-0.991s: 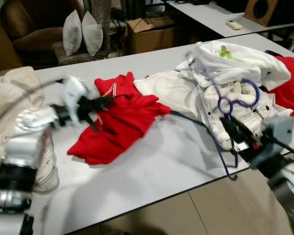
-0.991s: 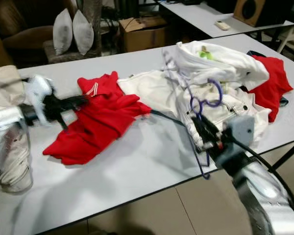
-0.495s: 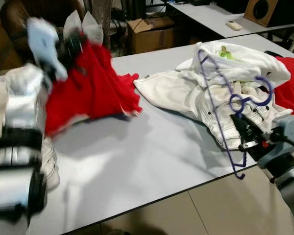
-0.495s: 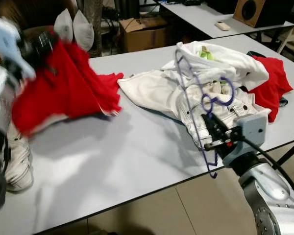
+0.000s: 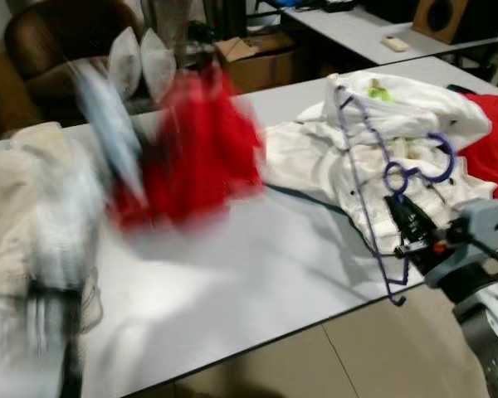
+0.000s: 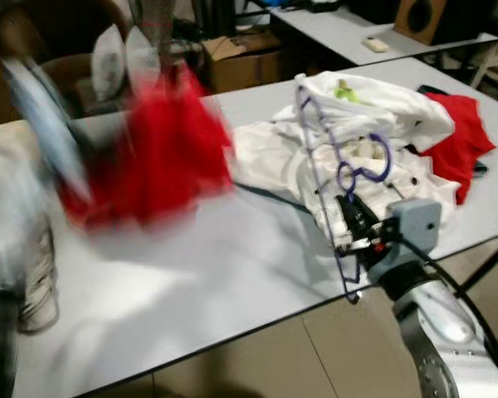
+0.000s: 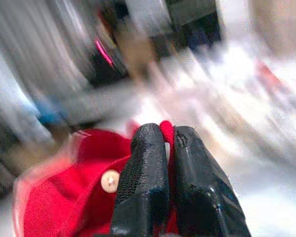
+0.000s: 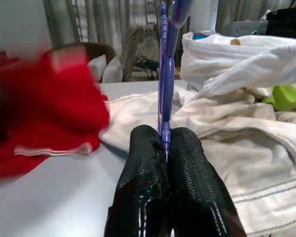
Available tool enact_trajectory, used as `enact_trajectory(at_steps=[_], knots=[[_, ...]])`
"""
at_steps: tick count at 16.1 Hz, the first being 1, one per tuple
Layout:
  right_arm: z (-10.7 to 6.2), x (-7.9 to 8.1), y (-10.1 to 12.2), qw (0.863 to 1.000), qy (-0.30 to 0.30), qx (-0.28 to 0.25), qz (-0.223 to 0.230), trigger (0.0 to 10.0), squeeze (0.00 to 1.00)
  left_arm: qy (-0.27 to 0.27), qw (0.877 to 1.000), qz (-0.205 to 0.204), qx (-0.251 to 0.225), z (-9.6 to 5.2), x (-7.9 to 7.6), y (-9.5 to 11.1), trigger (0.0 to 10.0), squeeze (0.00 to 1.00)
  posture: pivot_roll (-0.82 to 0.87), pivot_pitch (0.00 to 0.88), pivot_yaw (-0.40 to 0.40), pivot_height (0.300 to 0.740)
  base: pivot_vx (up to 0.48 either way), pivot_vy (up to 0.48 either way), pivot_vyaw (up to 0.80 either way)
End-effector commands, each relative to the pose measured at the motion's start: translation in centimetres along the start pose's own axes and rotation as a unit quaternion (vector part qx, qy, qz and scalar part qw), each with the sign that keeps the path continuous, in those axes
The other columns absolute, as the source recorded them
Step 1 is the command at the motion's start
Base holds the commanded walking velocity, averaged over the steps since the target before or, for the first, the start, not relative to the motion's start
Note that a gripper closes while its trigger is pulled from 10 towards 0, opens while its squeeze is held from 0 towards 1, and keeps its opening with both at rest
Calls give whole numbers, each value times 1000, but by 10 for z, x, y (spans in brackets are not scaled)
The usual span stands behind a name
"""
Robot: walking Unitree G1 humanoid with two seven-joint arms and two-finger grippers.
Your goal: Hang hanger
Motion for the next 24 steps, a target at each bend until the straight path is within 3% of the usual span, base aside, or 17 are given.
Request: enact_trajectory(at_steps=[1,2,3,4,5,9,11,12,13,14,15,17,18,19,21,23,24], knots=[[1,6,7,1000,12,-14,-3,10000,0,-43,999,26,8,3,-19,5,0,0,-234,0,68,740,0,0,0],[3,6,6,1000,19,-11,-4,10000,0,-81,995,10,52,-5,-47,-18,10000,0,-224,0,52,740,0,0,0],[5,6,6,1000,25,-10,-6,10000,0,-104,992,6,71,-9,-59,-25,10000,0,-216,0,38,740,0,0,0],[6,6,7,1000,28,-10,-7,10000,0,-103,992,-1,66,-9,-59,-23,10000,380,-212,0,32,740,0,0,0],[9,5,7,999,34,-9,-9,10000,0,-105,993,-21,54,-10,-57,-14,10000,1000,-205,0,21,740,0,0,0],[10,-7,4,1000,19,3,-22,10000,0,-150,984,-55,85,-22,-63,-8,10000,1000,-207,0,17,740,0,0,0],[4,-20,1,1000,-1,12,-26,10000,0,-111,989,-73,62,-17,-50,2,10000,1000,-212,0,27,740,0,0,0],[0,-28,0,999,-11,17,-31,10000,0,-69,993,-79,54,-11,-35,7,10000,1000,-219,0,36,740,0,0,0],[-8,-37,-1,999,-19,23,-31,10000,0,12,994,-91,57,-4,-5,6,10000,1000,-231,0,49,740,0,0,0],[-11,-39,-1,999,-19,24,-31,10000,0,37,993,-99,60,-3,4,5,10000,1000,-236,0,54,740,0,0,0],[-19,-41,-3,999,-14,32,-34,10000,0,91,986,-109,87,-3,25,-5,10000,1000,-252,0,68,740,0,0,0],[-31,-42,-5,998,-6,45,-39,10000,0,167,970,-115,134,-5,52,-25,10000,984,-268,0,80,740,0,0,0],[-35,-42,-6,998,-7,48,-40,10000,0,177,964,-127,154,-4,56,-36,10000,541,-277,0,85,740,0,0,0],[-37,-43,-5,998,-8,48,-40,10000,0,164,962,-149,160,1,52,-43,10000,0,-283,0,89,740,0,0,0],[-36,-41,-4,998,-5,47,-43,10000,0,145,964,-150,168,11,48,-51,10000,0,-298,0,104,740,0,0,0],[-36,-38,-3,998,-1,45,-43,10000,0,160,959,-149,179,15,56,-58,10000,0,-305,0,114,740,0,0,0],[-35,-35,-4,998,1,45,-43,10000,0,173,957,-113,206,11,62,-64,10000,0,-309,0,118,740,0,0,0]])
Point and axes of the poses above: a point about 5 cm out from each wrist's last joint towards the gripper, its own z axis pointing out of the wrist towards the gripper, its own y axis along the axis of the wrist's last joint, x = y × z, the point moved 6 cm from there along z, pointing out of the wrist towards the gripper, and after that the axes turned 4 degrees about -z, right-handed, at the moved point
